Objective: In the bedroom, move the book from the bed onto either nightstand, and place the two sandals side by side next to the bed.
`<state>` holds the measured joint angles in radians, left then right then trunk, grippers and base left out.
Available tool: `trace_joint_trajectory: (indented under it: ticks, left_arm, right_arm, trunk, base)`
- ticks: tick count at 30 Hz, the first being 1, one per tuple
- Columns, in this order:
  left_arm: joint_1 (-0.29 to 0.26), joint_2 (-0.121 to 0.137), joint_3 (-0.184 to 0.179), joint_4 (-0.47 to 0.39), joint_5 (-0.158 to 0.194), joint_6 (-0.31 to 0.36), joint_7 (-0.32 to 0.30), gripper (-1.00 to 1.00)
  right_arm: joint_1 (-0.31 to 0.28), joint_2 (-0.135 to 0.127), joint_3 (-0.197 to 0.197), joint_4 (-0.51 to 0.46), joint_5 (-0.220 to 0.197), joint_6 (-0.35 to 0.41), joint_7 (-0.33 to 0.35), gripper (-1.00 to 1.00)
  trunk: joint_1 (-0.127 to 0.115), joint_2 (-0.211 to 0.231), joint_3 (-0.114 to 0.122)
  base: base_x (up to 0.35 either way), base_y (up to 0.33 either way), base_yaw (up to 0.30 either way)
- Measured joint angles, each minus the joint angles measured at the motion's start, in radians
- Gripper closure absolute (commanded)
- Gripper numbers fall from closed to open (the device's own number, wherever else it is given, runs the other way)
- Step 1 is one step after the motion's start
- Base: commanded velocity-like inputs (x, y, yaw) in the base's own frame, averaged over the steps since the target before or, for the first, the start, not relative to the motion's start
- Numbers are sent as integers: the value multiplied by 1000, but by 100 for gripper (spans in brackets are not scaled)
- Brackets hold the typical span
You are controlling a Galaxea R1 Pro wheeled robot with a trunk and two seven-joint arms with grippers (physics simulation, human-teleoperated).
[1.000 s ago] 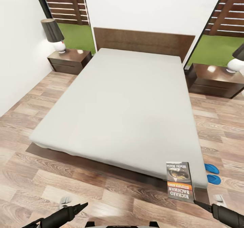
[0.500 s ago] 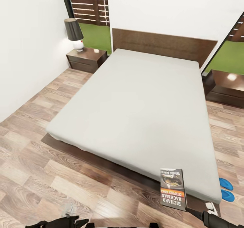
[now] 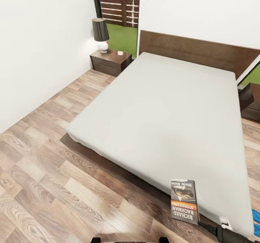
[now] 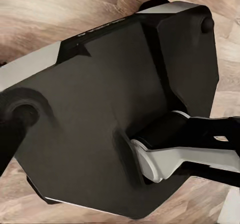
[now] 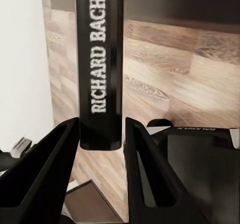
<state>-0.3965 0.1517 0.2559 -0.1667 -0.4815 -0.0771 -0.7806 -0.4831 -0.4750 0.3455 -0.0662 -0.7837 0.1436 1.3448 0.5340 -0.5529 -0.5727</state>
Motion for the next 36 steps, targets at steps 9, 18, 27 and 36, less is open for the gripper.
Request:
trace_joint_trajectory:
  ticks: [9,18,27,36]
  left_arm:
    - [0,-9,9,14,7,-13,93,-100]
    - [0,-13,12,16,193,-78,94,-100]
    - [0,-14,12,16,244,-87,94,-100]
    - [0,-14,11,16,245,-87,94,-100]
  right_arm:
    - [0,0,0,4,0,-14,-4,100]
    - [0,0,0,4,0,-14,-7,100]
    - [0,0,0,4,0,-13,-7,100]
    - [0,0,0,4,0,-13,-7,100]
  trunk:
    - [0,0,0]
    - [0,0,0]
    - [0,0,0]
    - [0,0,0]
  base:
    - [0,0,292]
    - [0,0,293]
    - [0,0,293]
    - [0,0,293]
